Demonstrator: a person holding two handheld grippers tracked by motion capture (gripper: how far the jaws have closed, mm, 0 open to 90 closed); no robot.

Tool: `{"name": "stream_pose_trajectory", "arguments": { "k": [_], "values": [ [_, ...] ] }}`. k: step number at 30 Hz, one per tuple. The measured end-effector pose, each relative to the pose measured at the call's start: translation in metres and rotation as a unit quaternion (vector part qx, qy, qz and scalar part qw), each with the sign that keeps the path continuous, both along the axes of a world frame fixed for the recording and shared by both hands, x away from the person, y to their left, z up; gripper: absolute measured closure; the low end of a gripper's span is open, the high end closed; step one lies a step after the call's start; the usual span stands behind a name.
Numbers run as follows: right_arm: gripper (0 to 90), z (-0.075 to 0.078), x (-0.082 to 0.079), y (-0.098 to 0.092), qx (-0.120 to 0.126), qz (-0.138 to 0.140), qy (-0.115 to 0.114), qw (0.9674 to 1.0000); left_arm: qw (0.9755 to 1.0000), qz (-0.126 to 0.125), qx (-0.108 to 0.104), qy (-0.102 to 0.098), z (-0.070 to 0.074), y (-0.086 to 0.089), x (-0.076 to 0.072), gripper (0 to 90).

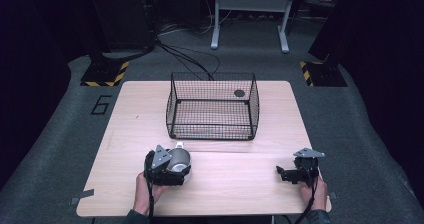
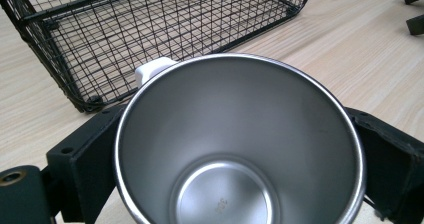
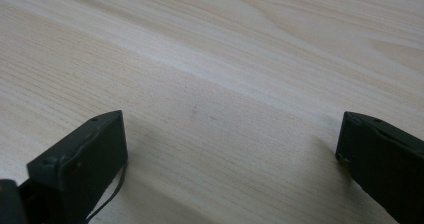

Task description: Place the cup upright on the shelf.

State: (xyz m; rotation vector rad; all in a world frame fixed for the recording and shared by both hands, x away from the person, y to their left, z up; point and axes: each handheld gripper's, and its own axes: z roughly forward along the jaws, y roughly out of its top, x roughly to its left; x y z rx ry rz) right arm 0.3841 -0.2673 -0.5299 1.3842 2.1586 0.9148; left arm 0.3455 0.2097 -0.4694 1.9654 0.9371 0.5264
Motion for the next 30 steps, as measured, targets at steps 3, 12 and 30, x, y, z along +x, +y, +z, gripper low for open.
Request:
{"name": "stream_pose_trajectory", "arguments": {
  "k": [3,12,30],
  "values": [
    [0.0,0.0,0.0,0.0,0.0,0.0,-0.001,1.0,1.0,-0.002,-0.004,-0.002,0.002,0.0,0.0,6.2],
    [0.0,0.0,0.0,0.0,0.001,0.0,-0.002,1.0,0.9999,-0.009,-0.003,-0.007,0.011,0.002,0.001,6.2],
    [0.0,0.0,0.0,0.0,0.0,0.001,0.0,1.0,0.9994,-0.032,-0.009,-0.014,0.037,0.002,0.008,6.2]
  ]
}}
